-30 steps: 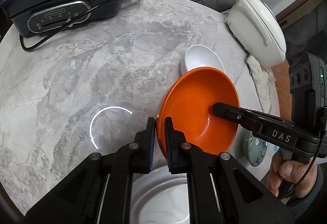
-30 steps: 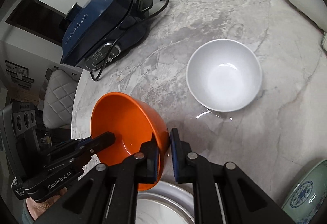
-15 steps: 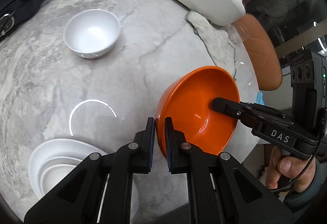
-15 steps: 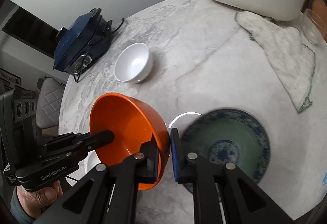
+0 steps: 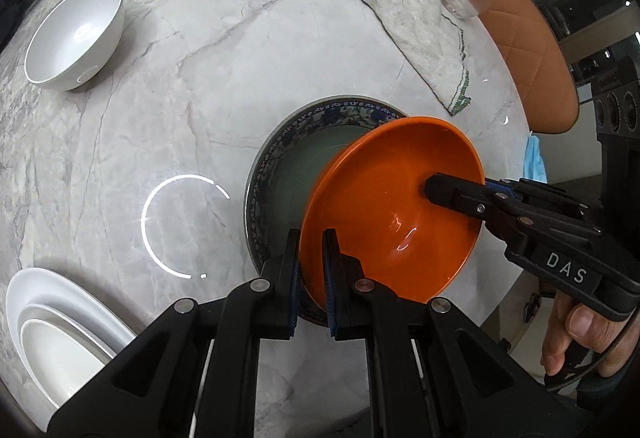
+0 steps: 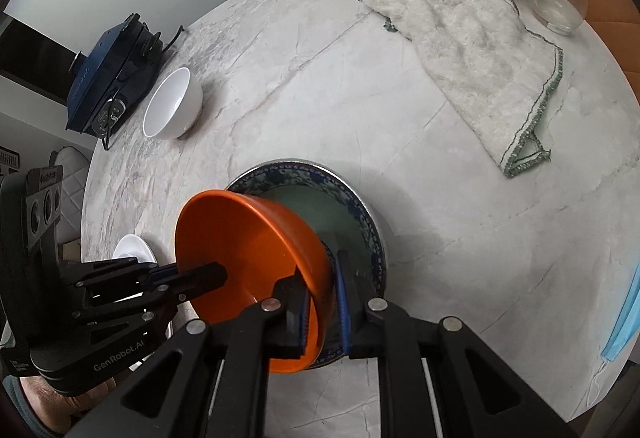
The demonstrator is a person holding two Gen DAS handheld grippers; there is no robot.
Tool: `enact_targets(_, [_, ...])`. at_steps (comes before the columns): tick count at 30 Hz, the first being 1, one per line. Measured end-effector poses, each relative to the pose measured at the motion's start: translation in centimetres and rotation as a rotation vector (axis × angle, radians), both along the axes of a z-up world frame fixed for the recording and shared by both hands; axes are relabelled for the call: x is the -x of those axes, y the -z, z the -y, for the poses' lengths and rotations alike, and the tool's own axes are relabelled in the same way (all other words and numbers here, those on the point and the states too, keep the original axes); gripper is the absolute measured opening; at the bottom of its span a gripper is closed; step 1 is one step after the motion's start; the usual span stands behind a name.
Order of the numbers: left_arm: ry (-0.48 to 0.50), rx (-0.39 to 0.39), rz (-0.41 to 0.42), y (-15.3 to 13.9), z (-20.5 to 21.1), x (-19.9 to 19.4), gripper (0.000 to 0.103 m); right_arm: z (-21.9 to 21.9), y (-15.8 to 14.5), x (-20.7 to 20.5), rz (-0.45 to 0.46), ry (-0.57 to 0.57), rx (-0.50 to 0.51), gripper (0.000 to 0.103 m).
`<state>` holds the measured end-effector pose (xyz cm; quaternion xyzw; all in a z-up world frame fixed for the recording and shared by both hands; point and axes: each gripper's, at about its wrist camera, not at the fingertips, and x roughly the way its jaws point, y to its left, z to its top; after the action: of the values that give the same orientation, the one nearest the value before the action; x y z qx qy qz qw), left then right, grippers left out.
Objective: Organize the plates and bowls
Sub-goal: 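Lift and carry the orange bowl with both tools over the blue-and-white bowl, then lower the orange bowl into the blue-and-white bowl and open both tools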
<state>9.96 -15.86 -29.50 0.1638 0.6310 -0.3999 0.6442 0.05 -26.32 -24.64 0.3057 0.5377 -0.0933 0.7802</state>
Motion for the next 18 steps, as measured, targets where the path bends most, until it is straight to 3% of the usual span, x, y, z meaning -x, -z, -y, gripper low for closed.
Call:
enact_targets(9, [-0.015, -0.020, 0.001, 2.1, 0.4, -1.0, 0.010, -1.2, 1.4, -0.2, -0.037, -0.054, 0.067, 0.014])
enact_targets(15, [-0.011, -0.012, 0.011, 2.1, 0.8, -0.9, 0.017, -1.2, 1.5, -0.2, -0.040, -0.063, 0.108, 0.016])
enact_targets(18, [-0.008, 0.001, 0.014, 1.7, 0.8, -0.7, 0.025, -1.1, 1.7, -0.2, -0.042, -0.059, 0.107, 0.016])
